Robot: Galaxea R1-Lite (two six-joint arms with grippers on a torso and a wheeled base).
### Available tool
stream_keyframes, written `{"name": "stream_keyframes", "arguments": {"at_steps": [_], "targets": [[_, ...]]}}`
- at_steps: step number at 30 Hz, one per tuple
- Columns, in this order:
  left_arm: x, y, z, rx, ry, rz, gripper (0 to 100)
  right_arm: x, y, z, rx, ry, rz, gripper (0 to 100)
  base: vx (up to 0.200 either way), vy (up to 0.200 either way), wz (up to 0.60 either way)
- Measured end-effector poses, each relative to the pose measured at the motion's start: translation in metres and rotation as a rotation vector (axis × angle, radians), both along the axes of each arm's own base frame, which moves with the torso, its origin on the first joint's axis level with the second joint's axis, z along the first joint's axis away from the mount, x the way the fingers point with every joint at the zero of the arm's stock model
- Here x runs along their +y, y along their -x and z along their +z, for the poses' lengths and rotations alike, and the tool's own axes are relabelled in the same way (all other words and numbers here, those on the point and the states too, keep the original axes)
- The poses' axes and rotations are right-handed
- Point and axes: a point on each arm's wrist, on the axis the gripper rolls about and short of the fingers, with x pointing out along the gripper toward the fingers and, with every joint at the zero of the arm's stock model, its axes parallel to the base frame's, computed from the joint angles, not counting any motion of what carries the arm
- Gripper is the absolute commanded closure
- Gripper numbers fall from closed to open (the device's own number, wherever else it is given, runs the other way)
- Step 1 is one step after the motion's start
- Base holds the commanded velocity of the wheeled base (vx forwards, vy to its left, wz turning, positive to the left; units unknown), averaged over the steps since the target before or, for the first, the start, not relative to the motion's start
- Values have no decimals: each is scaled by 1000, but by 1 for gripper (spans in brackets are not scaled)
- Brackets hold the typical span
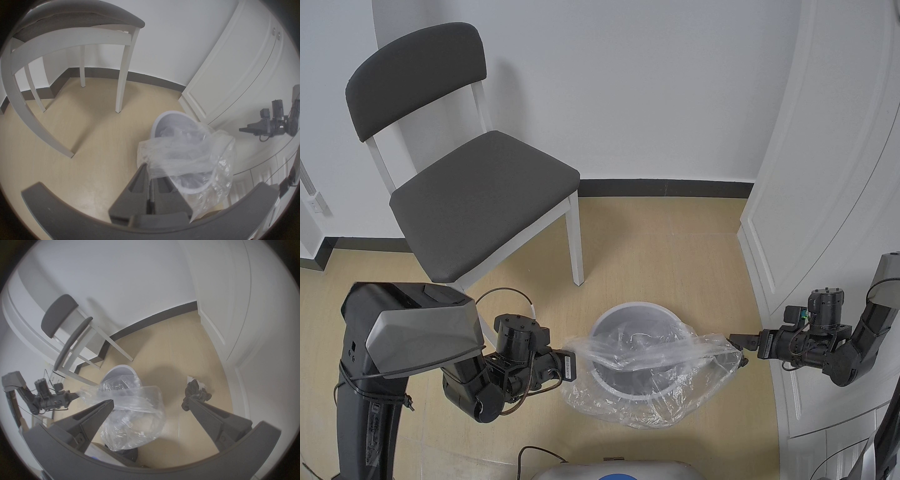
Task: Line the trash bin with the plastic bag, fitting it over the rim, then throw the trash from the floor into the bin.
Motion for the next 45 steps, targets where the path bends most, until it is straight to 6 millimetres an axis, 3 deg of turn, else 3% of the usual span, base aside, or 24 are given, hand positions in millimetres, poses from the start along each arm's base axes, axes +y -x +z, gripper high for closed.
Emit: {"name": "stream_keyframes", "arguments": {"at_steps": [8, 9, 18, 23, 33, 45], "targets": [[-21, -2, 0, -35, 71, 16, 100, 49, 22, 24, -86, 82, 35, 0, 0, 0, 0], [-22, -2, -2, -33, 68, 17, 0, 53, 26, 27, -97, 85, 47, 0, 0, 0, 0], [-22, -1, -8, -12, 44, 22, 0, 69, 50, 44, -153, 91, 123, 0, 0, 0, 0], [-9, 6, -1, 22, -19, -14, 0, 69, 54, 45, -160, 102, 135, 0, 0, 0, 0], [14, 22, 25, 103, 25, -146, 0, 70, 65, 48, -168, 134, 100, 0, 0, 0, 0], [32, 35, 51, 65, 43, -209, 0, 61, 81, 53, -182, 208, -102, 0, 0, 0, 0]]}}
